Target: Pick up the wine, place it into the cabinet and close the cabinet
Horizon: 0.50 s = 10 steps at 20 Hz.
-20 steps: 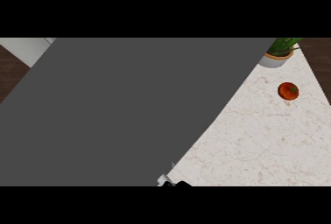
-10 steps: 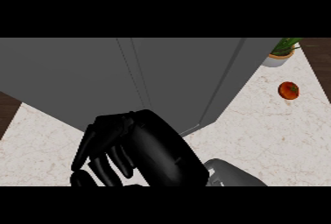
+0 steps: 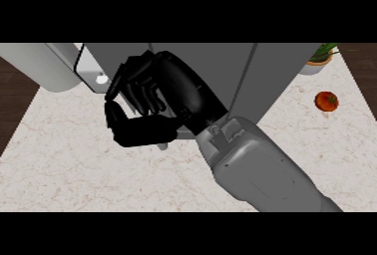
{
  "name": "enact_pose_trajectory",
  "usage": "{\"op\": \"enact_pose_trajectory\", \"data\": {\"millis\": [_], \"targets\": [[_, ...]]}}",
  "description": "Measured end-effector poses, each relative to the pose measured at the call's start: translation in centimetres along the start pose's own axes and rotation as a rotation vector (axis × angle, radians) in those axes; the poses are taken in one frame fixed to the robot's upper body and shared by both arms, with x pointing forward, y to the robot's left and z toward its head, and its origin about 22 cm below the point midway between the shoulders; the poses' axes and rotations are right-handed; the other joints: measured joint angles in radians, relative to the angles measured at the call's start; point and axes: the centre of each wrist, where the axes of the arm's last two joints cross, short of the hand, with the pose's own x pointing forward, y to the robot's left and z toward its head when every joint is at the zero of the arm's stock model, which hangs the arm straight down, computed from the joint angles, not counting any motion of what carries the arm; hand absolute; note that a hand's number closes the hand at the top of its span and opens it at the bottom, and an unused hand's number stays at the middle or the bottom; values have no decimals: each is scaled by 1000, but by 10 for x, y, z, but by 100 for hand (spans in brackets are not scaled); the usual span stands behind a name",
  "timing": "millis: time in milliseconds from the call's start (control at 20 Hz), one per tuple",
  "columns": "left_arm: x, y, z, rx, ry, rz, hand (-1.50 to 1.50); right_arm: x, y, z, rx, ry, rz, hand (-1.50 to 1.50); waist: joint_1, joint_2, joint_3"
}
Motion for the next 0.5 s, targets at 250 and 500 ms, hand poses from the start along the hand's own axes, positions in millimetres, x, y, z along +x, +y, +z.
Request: {"op": "enact_pose_trajectory", "data": {"millis": [250, 500], "targets": [[-9, -13, -8, -21, 28, 18, -150, -15, -12, -17, 19, -19, 2, 150, -4, -10, -3], [-23, -23, -16, -24, 38, 28, -150, -23, -19, -24, 66, -47, 3, 150, -4, -18, -11]]}}
